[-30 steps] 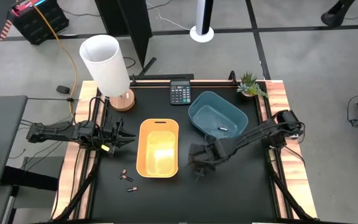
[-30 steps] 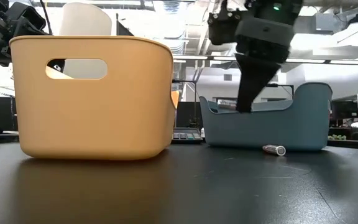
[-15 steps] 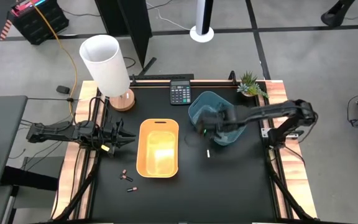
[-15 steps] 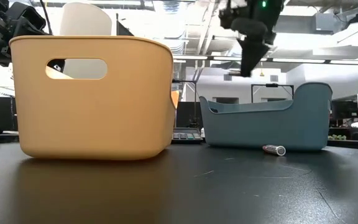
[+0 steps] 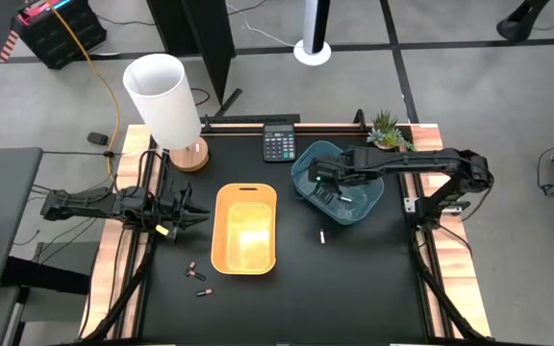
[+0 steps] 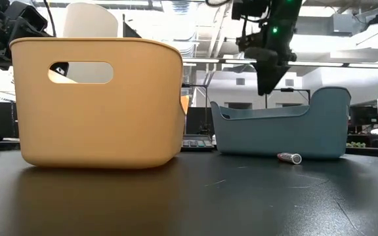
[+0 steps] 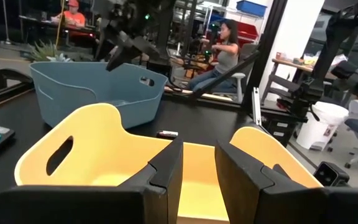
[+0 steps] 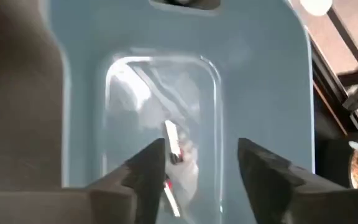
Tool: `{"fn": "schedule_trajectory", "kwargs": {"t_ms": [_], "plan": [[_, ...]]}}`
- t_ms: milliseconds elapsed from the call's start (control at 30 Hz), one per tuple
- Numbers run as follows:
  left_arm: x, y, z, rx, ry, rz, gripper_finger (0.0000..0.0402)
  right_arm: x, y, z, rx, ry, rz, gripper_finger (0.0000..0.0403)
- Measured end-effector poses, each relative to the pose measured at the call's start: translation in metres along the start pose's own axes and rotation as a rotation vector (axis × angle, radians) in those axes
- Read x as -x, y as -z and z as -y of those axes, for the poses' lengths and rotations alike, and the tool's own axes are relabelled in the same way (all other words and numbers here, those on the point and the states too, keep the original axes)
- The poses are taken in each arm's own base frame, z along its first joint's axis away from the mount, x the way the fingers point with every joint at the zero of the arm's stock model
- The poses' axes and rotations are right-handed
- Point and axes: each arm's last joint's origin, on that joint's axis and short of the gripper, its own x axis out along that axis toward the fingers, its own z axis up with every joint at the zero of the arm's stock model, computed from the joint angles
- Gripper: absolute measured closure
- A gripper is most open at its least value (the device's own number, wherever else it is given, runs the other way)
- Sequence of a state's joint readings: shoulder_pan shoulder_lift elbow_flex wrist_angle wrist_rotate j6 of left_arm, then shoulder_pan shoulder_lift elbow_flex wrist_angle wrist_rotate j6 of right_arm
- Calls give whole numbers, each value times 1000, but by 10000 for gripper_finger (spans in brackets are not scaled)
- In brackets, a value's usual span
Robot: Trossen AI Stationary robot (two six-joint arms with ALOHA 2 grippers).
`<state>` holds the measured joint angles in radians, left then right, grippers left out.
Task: Sort batteries
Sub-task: Put the silver battery into the blue bin
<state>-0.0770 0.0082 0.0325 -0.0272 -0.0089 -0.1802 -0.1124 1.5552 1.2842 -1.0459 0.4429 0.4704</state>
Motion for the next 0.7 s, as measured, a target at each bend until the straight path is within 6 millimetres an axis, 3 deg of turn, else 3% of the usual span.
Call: {"fn": "schedule_trajectory", "kwargs": {"t_ms": [100,300,500,700], "plan": [[0,0,0,5,3,-6,311,13,0,-14,7,-68,95,155],[-1,1,0,-13,7,-19,311,41,16,-70,103,-242,261,151],[-1,2,0,-15,9,-25,311,37,57,-132,133,-301,203,168],[-1,2,0,-15,3,-26,311,25,93,-169,-79,-291,95,184]]}}
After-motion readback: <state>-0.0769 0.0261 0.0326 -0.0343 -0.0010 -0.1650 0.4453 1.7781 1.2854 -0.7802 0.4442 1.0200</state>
